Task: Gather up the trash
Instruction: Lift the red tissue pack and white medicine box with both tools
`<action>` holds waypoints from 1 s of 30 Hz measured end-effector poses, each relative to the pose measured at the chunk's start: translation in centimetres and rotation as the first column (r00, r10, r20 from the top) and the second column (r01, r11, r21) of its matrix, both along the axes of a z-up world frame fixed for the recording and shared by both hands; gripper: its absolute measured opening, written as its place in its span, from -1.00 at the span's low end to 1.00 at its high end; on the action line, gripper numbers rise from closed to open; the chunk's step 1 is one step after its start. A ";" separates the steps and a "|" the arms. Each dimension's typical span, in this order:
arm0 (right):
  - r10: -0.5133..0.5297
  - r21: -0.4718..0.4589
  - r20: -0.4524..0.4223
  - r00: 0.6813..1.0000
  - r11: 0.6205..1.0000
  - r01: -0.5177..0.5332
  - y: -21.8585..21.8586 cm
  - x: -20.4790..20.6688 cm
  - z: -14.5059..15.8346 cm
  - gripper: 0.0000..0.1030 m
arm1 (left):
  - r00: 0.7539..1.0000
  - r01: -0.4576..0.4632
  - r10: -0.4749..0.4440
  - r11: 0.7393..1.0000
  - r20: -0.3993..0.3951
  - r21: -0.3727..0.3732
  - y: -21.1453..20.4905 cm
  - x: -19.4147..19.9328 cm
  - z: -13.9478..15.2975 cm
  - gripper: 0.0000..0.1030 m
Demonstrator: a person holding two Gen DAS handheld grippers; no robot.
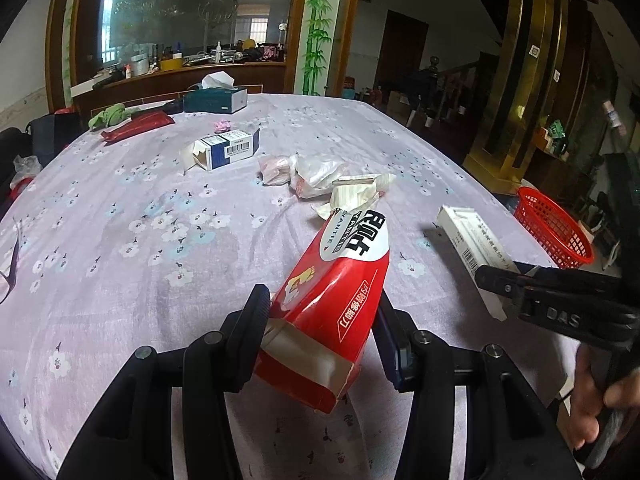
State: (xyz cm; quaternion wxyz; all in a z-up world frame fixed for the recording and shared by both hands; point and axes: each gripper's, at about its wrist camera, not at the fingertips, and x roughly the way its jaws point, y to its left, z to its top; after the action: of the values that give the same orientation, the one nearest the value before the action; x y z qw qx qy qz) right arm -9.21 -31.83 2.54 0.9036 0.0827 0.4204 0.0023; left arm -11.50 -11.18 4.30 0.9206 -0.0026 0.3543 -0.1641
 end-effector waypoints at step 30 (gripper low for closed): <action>0.054 0.014 0.066 0.996 0.998 -0.055 1.0 -1.9 1.1 0.06 | 0.999 -0.043 0.041 0.997 0.030 0.068 -0.8 -0.8 0.6 -0.05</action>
State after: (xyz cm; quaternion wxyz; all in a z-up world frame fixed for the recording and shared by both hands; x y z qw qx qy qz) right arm -11.10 -30.82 3.63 0.9158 0.0781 0.3926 0.0331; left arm -12.28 -12.02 4.87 0.9284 0.0239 0.3465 -0.1324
